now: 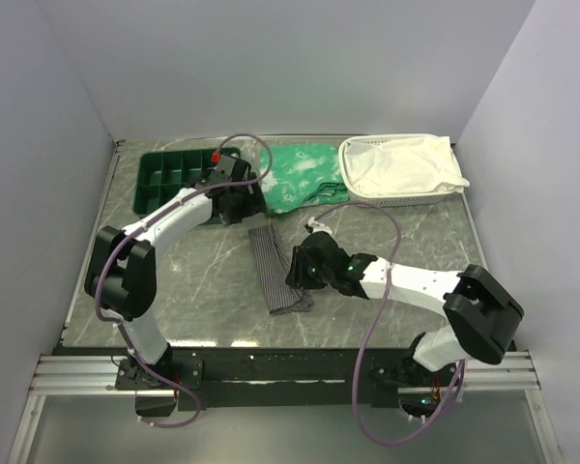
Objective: Roll the underwear
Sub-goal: Fold the underwear at the center of the board.
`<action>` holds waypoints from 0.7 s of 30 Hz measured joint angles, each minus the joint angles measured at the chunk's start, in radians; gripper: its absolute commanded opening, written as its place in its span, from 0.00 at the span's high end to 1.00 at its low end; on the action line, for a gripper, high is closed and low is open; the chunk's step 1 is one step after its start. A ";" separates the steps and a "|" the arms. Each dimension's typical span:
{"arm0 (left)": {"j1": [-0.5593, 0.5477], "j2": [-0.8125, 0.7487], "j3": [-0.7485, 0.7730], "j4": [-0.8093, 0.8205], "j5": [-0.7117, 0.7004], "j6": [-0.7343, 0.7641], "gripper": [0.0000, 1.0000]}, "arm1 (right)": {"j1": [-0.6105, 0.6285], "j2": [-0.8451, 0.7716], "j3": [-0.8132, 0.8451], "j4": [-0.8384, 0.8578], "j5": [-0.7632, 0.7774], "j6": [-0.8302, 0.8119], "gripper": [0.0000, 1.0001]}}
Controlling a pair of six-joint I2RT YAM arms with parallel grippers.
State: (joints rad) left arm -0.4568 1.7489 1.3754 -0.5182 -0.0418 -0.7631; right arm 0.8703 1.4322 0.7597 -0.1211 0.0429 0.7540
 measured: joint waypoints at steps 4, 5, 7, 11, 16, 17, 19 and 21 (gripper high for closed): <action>0.016 -0.006 -0.065 0.004 -0.001 0.000 0.19 | 0.000 0.035 0.009 0.001 -0.023 -0.026 0.57; 0.019 -0.006 -0.081 0.004 -0.001 0.001 0.19 | 0.000 0.045 0.009 0.000 -0.027 -0.032 0.58; 0.023 -0.006 -0.096 0.002 -0.001 0.003 0.19 | 0.000 0.061 0.009 0.001 -0.036 -0.040 0.63; 0.024 -0.006 -0.097 0.008 0.000 0.003 0.19 | 0.000 0.084 0.009 0.001 -0.057 -0.047 0.70; 0.024 -0.006 -0.097 0.013 -0.001 0.004 0.20 | 0.000 0.090 0.009 0.005 -0.072 -0.056 0.92; 0.024 -0.006 -0.097 0.013 -0.001 0.004 0.20 | 0.000 0.090 0.009 0.005 -0.073 -0.059 0.94; 0.024 -0.006 -0.097 0.013 -0.001 0.004 0.20 | 0.000 0.090 0.009 0.005 -0.071 -0.057 0.99; 0.025 -0.006 -0.100 0.016 -0.001 0.003 0.20 | 0.000 0.090 0.009 0.005 -0.065 -0.056 0.99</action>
State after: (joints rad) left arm -0.4320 1.7424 1.2758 -0.5026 -0.0425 -0.7597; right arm 0.8703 1.5223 0.7689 -0.1165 -0.0219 0.6979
